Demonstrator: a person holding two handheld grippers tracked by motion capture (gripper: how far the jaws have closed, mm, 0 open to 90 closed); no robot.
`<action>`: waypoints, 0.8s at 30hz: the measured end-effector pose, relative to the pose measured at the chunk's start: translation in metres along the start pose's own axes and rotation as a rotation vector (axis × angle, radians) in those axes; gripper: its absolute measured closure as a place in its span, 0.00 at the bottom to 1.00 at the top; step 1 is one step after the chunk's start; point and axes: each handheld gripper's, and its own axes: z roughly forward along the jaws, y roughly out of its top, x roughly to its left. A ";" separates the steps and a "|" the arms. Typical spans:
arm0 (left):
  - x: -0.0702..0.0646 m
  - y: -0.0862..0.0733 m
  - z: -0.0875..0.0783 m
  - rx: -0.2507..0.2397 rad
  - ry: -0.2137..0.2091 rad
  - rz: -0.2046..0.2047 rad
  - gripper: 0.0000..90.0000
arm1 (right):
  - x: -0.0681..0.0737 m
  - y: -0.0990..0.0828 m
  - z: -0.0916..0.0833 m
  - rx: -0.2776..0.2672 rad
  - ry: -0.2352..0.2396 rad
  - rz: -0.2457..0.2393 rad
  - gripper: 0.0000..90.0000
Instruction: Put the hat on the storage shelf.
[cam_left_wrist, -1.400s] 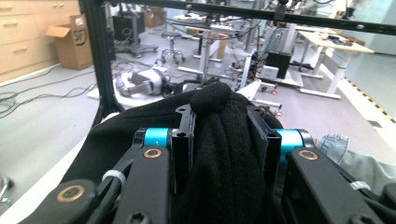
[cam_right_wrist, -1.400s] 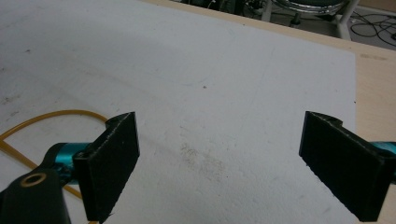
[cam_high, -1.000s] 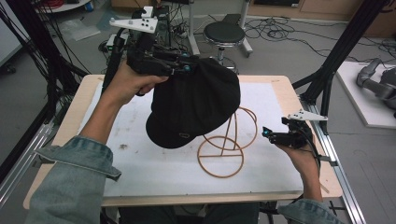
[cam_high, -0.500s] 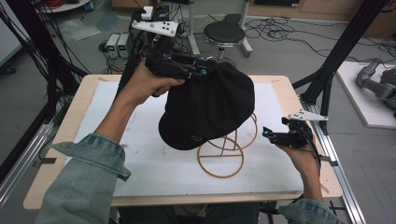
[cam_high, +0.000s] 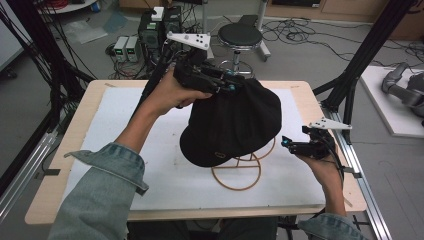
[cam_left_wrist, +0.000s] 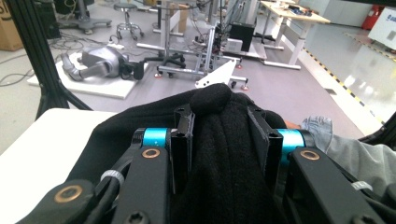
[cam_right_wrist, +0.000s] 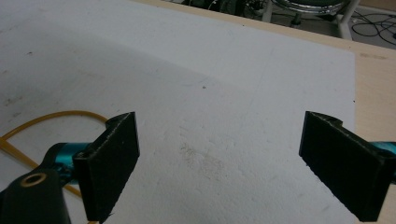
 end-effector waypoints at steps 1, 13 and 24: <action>0.000 -0.001 0.003 0.005 -0.003 -0.002 0.73 | 0.000 0.000 0.000 0.000 0.000 0.000 0.14; 0.002 -0.010 0.022 0.066 -0.017 0.006 0.73 | -0.001 -0.001 0.001 0.006 0.005 0.005 0.14; 0.007 -0.019 0.029 0.101 -0.025 -0.005 0.72 | -0.001 -0.001 0.000 0.006 0.004 0.005 0.14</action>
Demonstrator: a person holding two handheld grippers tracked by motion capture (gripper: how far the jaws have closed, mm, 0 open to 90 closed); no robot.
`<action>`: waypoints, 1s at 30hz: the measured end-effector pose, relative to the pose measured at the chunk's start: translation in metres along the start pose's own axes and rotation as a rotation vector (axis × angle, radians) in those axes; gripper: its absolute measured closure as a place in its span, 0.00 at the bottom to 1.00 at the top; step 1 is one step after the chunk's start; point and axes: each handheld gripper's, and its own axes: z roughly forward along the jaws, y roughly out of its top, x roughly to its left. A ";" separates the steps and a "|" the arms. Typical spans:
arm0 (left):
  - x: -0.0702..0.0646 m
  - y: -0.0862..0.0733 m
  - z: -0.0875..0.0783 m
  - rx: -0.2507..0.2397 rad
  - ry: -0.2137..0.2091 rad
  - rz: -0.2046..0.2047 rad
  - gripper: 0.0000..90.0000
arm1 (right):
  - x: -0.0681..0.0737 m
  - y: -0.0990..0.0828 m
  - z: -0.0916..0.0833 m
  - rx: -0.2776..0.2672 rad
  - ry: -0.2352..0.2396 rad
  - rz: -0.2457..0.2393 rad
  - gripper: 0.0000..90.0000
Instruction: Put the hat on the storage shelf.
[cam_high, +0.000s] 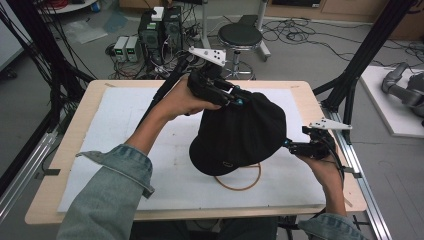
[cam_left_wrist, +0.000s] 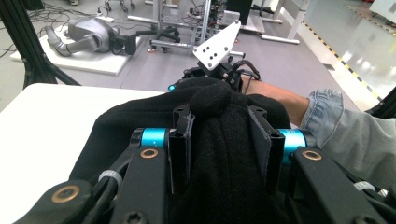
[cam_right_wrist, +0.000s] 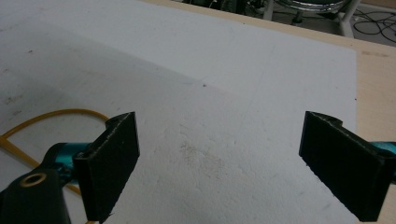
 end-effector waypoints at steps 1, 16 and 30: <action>0.000 -0.001 0.000 -0.001 0.000 -0.004 0.72 | 0.000 0.000 0.000 -0.001 -0.001 -0.003 0.14; -0.001 -0.007 0.008 0.065 0.015 0.027 0.61 | -0.001 0.000 -0.001 -0.002 -0.002 0.000 0.14; -0.005 -0.010 -0.008 0.040 0.067 0.045 0.51 | -0.002 0.000 -0.002 -0.005 -0.003 0.004 0.14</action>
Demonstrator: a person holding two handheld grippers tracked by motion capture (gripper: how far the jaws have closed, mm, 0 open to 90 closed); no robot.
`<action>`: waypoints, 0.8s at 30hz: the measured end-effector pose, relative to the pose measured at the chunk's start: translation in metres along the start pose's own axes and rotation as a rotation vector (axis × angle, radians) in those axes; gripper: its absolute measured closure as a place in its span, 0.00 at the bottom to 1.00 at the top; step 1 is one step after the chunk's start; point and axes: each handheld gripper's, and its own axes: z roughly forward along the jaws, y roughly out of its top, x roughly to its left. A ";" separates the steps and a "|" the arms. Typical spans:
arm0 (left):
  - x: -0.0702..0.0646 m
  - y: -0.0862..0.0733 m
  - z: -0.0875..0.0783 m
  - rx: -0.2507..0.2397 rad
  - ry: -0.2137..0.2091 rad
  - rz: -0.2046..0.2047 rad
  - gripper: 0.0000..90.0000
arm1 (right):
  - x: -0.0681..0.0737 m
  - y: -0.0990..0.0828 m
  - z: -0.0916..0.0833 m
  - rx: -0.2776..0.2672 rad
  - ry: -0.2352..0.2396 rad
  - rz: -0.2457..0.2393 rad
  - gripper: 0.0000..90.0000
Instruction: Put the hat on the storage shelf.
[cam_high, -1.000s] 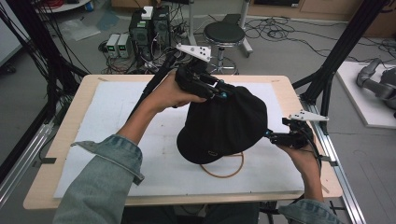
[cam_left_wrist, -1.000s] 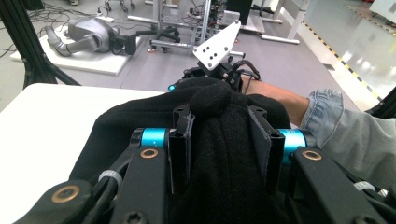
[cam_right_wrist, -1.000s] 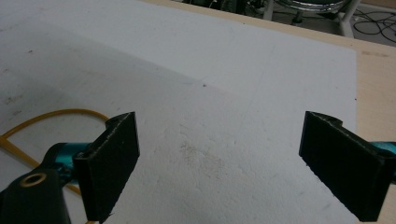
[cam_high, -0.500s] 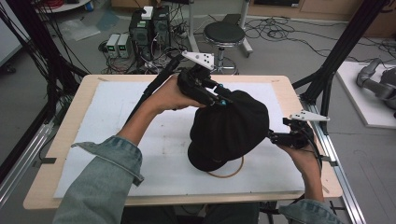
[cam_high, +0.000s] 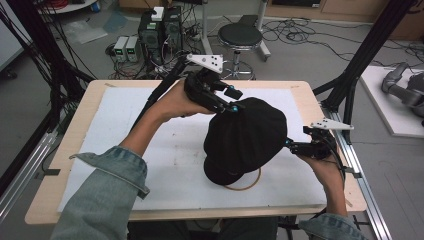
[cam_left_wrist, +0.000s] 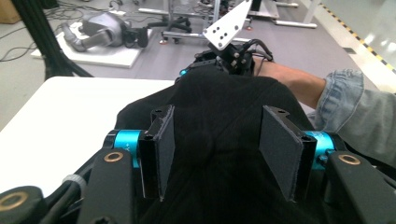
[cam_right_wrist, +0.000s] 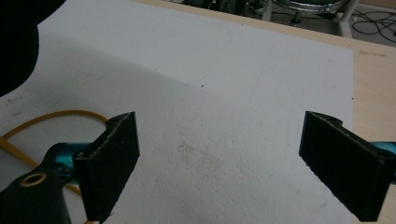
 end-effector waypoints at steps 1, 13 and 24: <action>0.000 -0.002 -0.003 -0.004 0.011 -0.005 0.50 | 0.000 0.000 0.000 0.000 0.000 -0.001 0.14; -0.007 -0.027 -0.038 0.045 0.143 -0.008 0.45 | 0.000 0.000 0.000 0.001 -0.001 -0.001 0.14; -0.008 -0.068 -0.071 0.006 0.282 -0.072 0.40 | 0.000 -0.001 0.002 0.006 0.001 0.003 0.14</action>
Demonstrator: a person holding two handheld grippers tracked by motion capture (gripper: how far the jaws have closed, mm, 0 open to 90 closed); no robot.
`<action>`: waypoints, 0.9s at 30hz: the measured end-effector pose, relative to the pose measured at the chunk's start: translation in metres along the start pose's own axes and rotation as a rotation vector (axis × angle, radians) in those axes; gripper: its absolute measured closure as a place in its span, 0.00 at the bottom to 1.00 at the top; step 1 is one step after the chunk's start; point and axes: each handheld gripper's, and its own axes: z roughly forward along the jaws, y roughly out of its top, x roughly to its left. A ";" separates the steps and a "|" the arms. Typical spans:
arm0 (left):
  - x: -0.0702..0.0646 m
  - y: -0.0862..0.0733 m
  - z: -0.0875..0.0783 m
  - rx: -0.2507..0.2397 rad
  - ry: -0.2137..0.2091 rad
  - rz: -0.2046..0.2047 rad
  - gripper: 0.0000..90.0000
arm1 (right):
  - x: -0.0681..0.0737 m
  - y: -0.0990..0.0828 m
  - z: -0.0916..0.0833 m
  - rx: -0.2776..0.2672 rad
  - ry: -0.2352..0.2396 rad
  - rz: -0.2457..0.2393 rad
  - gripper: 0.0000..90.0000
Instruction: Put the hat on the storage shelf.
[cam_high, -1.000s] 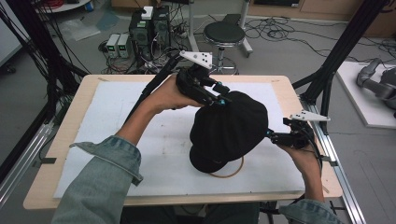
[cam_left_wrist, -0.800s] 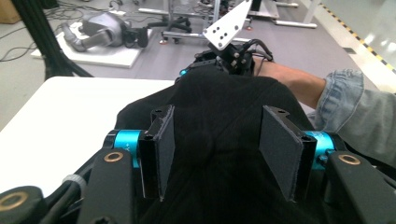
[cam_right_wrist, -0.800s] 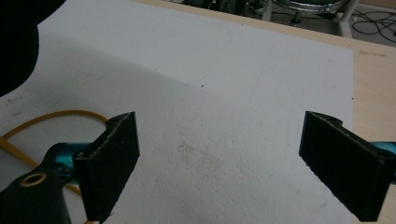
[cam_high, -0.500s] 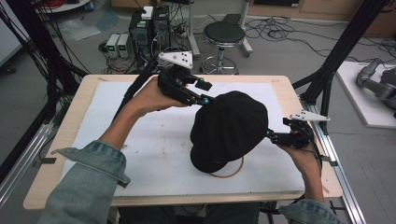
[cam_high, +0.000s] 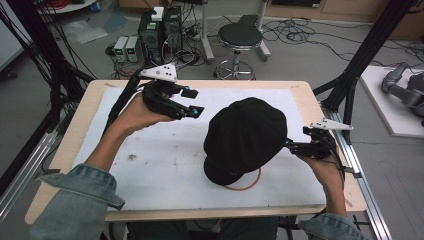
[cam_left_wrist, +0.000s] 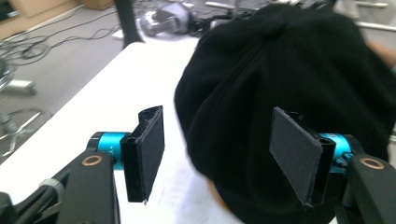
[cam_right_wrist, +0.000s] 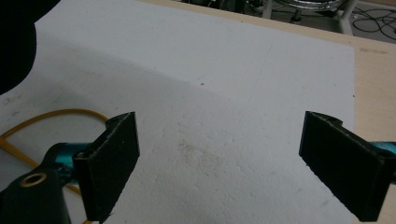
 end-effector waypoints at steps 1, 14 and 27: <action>0.001 -0.003 -0.002 -0.002 0.012 -0.005 0.39 | 0.000 0.000 0.000 0.000 0.000 -0.001 0.14; -0.005 -0.073 -0.039 0.005 0.245 -0.055 0.34 | -0.001 0.000 0.000 0.001 0.002 0.004 0.14; -0.013 -0.145 -0.078 -0.051 0.425 -0.124 0.28 | 0.000 -0.001 0.001 0.007 0.007 0.014 0.14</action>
